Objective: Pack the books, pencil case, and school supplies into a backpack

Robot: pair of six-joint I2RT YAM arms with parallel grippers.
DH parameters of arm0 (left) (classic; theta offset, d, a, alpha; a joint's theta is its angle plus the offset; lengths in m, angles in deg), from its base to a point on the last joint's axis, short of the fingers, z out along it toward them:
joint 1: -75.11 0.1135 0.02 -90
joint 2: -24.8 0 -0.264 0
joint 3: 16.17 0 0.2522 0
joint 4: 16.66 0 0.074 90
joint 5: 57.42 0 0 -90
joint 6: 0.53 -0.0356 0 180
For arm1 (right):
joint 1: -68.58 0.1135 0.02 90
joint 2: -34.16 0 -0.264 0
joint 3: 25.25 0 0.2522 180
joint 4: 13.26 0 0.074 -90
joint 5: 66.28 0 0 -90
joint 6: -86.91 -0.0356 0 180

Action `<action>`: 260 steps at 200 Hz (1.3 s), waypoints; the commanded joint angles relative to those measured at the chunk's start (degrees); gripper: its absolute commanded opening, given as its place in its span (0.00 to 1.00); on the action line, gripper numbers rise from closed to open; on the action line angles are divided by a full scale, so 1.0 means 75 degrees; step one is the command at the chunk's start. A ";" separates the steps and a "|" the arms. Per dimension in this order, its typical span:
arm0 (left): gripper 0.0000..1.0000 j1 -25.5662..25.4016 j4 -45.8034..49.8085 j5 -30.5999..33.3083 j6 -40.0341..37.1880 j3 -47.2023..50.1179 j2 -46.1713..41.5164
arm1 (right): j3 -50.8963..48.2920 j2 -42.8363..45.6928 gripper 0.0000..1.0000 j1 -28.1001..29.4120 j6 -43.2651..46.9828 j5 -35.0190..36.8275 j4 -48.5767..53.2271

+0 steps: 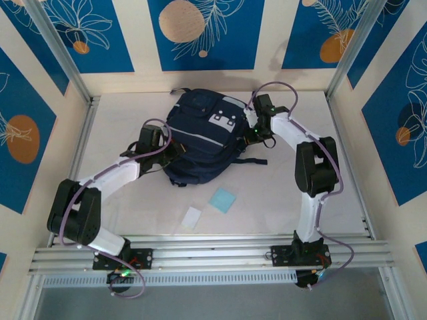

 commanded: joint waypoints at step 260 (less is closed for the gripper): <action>0.00 -0.0054 -0.1509 -0.0569 -0.0156 0.0695 -0.0082 | -0.2474 0.1748 0.76 0.2652 -0.3353 -0.2704 -0.3056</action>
